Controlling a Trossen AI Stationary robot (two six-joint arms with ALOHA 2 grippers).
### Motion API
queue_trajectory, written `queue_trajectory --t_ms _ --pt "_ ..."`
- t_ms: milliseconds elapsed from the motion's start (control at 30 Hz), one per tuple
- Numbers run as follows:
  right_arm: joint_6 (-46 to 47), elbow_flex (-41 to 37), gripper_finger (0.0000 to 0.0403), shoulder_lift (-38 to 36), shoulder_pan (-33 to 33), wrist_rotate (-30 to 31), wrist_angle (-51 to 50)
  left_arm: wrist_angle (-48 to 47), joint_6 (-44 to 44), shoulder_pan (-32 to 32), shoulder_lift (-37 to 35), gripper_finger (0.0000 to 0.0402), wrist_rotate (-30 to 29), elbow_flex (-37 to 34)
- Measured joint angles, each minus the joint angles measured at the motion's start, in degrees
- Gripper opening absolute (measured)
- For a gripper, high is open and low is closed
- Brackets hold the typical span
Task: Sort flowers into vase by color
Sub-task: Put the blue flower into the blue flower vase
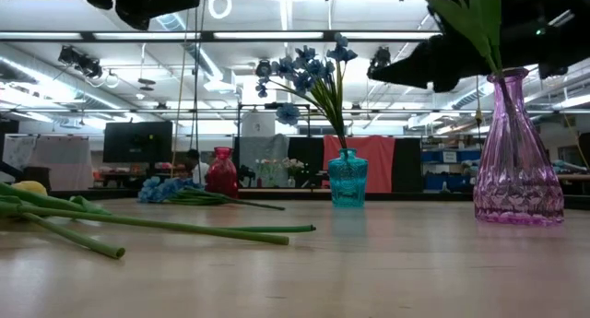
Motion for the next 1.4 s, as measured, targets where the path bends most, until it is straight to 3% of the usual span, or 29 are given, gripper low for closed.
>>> queue_trajectory --t_ms 167,300,733,1233,1400 --pt "9.0 0.0 0.0128 3.7 -3.4 -12.4 2.4 -0.4 -0.4 -1.4 0.0 0.0229 -0.8 0.0" --pt "14.3 0.0 0.0128 8.7 -4.4 -18.0 6.6 -0.3 -0.4 -1.6 0.0 0.0229 -0.9 0.0" --pt "17.4 0.0 0.0127 22.1 -4.6 -21.1 23.1 -4.5 -3.4 -1.5 0.1 0.0229 -0.9 0.0" --pt "25.4 0.0 0.0127 21.6 -8.6 -31.2 21.4 -15.2 -12.3 -1.3 0.1 0.0229 -1.4 0.0" --pt "26.4 0.0 0.0127 20.0 -12.1 -32.1 18.5 -18.7 -16.9 2.1 0.1 0.0229 -1.7 0.0"
